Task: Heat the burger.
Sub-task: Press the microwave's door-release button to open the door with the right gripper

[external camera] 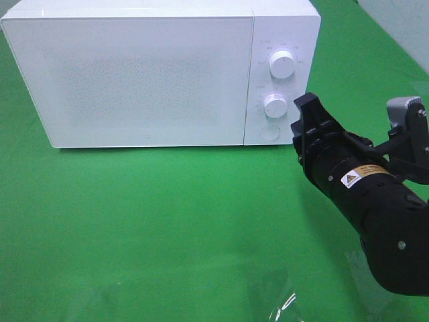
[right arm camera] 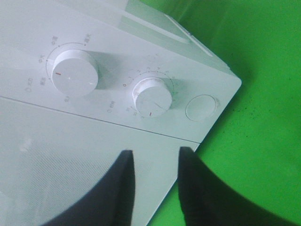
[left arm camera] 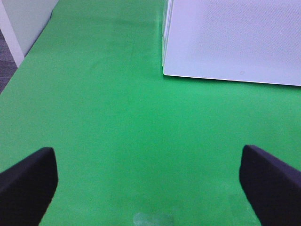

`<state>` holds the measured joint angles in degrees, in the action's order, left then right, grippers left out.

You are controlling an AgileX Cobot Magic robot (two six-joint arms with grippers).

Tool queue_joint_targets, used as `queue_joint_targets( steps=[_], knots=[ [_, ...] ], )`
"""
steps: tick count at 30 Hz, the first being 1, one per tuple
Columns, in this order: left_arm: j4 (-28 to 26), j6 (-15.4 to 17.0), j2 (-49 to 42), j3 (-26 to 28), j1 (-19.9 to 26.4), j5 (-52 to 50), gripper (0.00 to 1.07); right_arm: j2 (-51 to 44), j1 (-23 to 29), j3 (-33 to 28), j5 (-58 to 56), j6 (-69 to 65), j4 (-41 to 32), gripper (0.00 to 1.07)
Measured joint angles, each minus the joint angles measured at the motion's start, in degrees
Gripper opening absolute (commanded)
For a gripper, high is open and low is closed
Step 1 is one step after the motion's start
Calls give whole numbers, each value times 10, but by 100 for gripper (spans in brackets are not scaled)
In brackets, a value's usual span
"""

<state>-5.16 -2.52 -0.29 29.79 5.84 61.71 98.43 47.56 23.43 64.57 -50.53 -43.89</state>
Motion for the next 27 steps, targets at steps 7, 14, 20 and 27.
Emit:
queue_joint_targets(
  steps=[7, 14, 20, 27],
  knots=[
    [0, 0, 0, 0, 0, 0, 97, 0, 0, 1, -21, -149, 2, 1],
    [0, 0, 0, 0, 0, 0, 97, 0, 0, 1, -66, -221, 2, 0],
    [0, 0, 0, 0, 0, 0, 97, 0, 0, 1, -82, -230, 2, 0],
    [0, 0, 0, 0, 0, 0, 97, 25, -23, 35, -98, -230, 7, 0]
  ],
)
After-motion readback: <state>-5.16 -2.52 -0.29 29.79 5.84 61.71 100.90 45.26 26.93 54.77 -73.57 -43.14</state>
